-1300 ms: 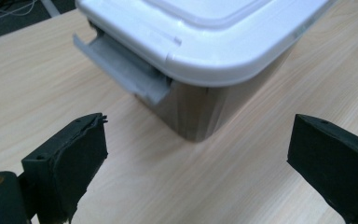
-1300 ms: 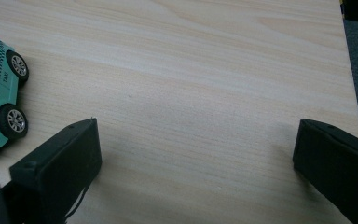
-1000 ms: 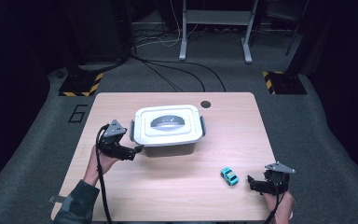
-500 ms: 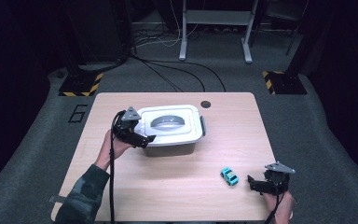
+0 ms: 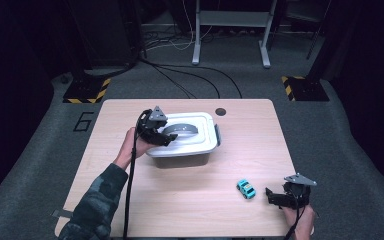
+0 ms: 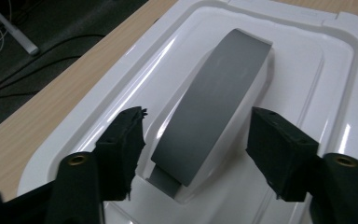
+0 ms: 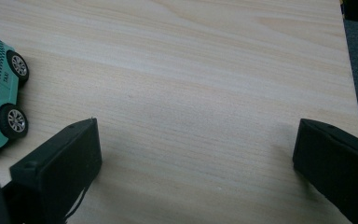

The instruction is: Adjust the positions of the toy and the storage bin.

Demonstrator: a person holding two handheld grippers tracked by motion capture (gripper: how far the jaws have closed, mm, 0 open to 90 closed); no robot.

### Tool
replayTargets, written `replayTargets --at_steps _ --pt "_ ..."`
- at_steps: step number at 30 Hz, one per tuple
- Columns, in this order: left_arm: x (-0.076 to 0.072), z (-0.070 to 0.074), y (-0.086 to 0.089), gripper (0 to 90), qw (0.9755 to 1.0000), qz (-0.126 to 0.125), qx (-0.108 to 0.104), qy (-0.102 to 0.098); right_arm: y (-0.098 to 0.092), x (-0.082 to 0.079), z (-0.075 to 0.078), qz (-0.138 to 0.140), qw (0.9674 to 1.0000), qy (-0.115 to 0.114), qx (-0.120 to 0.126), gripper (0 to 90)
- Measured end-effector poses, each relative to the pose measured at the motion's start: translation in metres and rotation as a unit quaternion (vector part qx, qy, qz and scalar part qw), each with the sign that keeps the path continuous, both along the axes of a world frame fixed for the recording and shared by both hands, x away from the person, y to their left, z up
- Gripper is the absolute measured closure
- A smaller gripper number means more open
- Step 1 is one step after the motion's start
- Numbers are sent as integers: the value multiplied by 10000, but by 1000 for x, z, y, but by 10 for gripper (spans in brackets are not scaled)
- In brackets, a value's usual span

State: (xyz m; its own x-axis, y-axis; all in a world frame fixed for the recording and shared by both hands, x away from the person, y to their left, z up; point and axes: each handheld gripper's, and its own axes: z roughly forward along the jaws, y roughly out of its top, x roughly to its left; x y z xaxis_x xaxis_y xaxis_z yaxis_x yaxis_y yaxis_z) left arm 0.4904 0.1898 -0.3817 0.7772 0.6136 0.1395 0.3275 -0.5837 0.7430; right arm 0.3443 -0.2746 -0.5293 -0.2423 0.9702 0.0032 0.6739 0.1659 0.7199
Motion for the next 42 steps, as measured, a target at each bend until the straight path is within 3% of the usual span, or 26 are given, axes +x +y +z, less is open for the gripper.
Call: replayTargets --at_steps 4,6,14,24,42 --pt "5 -3 -1 483 9999 -71 -105 64 0 0 0 0 10000 1 0 5" --pt "6 -5 -1 529 9999 -82 -51 33 0 0 0 -1 10000 0 1 5" --pt "5 -5 -2 559 9998 -182 83 -19 0 0 0 -1 10000 -3 3 5" --pt "-4 -4 -5 577 9998 -64 176 -41 0 0 0 3 10000 -10 -11 6" --pt "-32 0 -11 595 9988 371 205 249 0 0 0 1 10000 -11 -10 7"
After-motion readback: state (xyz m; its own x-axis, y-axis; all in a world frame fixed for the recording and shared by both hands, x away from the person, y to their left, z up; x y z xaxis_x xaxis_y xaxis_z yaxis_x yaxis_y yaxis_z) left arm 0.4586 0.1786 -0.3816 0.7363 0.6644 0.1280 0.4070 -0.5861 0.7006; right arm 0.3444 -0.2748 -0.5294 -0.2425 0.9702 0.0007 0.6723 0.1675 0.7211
